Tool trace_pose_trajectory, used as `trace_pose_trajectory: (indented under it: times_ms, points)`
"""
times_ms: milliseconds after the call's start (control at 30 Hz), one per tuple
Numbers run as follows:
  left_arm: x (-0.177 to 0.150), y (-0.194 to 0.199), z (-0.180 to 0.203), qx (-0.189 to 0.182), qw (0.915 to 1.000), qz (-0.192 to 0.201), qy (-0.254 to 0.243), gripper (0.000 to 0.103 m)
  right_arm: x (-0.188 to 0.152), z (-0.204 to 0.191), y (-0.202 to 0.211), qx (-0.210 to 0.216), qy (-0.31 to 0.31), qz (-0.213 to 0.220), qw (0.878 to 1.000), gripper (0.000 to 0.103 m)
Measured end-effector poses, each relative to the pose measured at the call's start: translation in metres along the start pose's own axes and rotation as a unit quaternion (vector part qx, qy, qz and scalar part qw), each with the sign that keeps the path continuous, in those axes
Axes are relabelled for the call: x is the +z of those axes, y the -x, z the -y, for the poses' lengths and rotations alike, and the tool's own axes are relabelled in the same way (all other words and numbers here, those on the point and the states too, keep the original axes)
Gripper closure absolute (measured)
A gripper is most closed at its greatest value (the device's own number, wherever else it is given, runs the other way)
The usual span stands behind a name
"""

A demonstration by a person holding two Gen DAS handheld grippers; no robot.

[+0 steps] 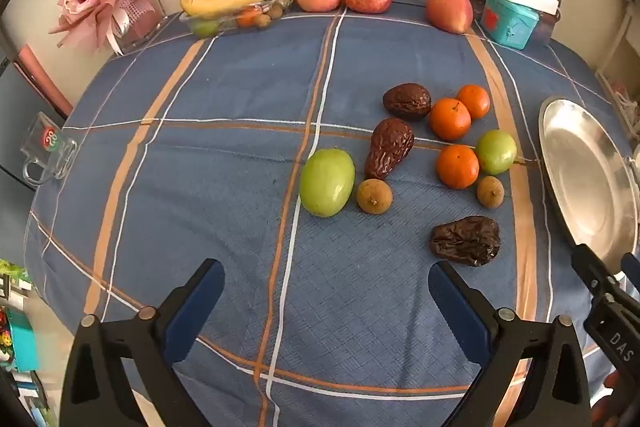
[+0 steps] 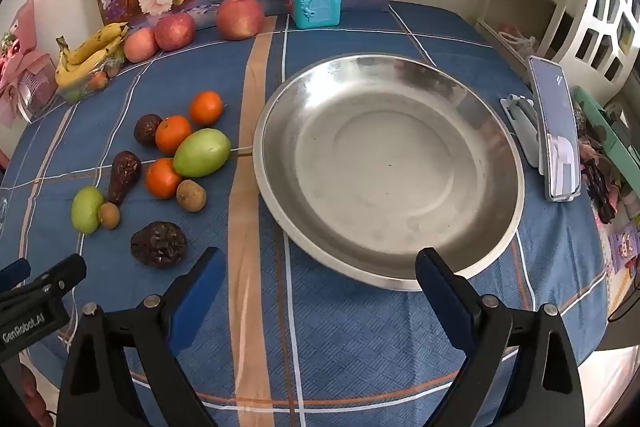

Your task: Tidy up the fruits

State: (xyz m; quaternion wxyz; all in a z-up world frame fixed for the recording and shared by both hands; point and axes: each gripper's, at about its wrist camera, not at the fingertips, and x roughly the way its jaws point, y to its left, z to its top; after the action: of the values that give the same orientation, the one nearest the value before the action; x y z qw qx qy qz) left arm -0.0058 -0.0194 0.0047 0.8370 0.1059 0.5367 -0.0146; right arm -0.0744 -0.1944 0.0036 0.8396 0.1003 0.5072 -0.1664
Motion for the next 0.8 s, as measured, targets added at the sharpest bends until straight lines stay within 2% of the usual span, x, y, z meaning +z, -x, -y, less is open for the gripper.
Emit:
trace_pose_trajectory:
  times_ms: [100,167,200,800]
  points:
    - [-0.001,0.001,-0.004,-0.032,0.9994,-0.004,0.013,0.0,0.0,-0.005,0.002,0.0,0.008,0.003,1.0,0.007]
    - [0.005,0.0,-0.005,-0.037,0.9992,-0.013,0.012,0.0,0.0,-0.004,-0.002,0.003,0.008,0.001,1.0,0.007]
    - [0.0,-0.004,-0.013,-0.05,0.9986,-0.006,0.013,0.0,0.0,-0.004,-0.003,0.004,0.008,-0.002,1.0,0.007]
    - [-0.001,-0.004,-0.018,-0.054,0.9983,-0.006,0.021,0.0,0.0,0.0,0.001,-0.003,0.006,-0.004,1.0,0.007]
